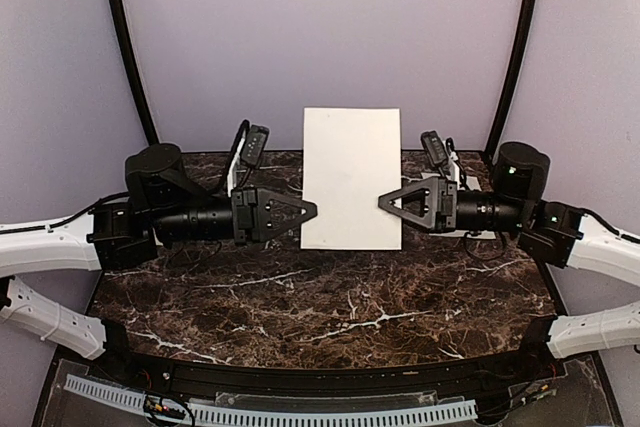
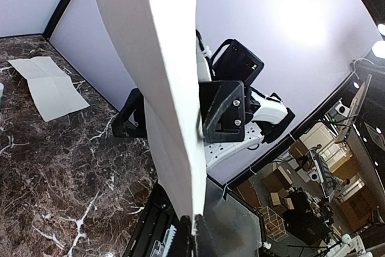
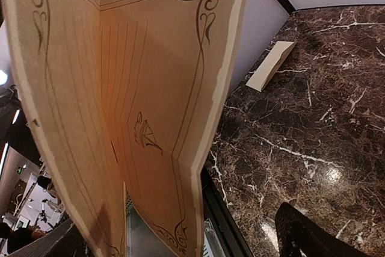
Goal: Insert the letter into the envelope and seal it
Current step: Fold the letter.
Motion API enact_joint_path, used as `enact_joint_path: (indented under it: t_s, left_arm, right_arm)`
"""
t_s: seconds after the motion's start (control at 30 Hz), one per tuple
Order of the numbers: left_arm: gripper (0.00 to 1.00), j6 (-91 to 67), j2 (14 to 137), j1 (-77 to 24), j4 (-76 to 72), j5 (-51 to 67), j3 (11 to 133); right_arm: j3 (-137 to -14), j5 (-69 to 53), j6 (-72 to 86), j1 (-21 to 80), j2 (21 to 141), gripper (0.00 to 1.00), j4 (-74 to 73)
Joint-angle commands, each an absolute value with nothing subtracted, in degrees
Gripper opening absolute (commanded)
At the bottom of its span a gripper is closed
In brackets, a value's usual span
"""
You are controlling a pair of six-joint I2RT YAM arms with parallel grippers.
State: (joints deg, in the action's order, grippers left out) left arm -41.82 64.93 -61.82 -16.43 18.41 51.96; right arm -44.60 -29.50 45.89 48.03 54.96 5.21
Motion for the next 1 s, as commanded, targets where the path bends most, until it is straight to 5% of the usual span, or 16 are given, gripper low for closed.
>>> enact_joint_path:
  t_s: [0.0,0.27,0.5,0.77,0.97]
  left_arm:
    - [0.00,-38.52,64.24,-61.66,-19.14,24.85,53.87]
    - [0.00,-40.17,65.09,-61.65,-25.00,32.03,54.13]
    - [0.00,-38.18,65.45,-61.63,-23.42,33.91,55.98]
    - [0.00,-36.96,64.00,-61.29,-22.14,32.25,55.34]
    - [0.00,-37.46,62.46,-60.85,-21.67,29.91,53.67]
  right_arm:
    - [-43.67,-34.55,49.89,48.58,54.25,0.99,13.31]
    - [-39.88,-36.58,56.25,49.13,54.11,0.93,25.06]
    - [-45.29,-38.96,57.20,49.54,61.74,0.58,31.49]
    - [-47.85,-39.68,58.19,49.92,63.84,0.54,36.25]
    - [-46.79,-38.78,59.08,50.00,62.34,0.39,37.57]
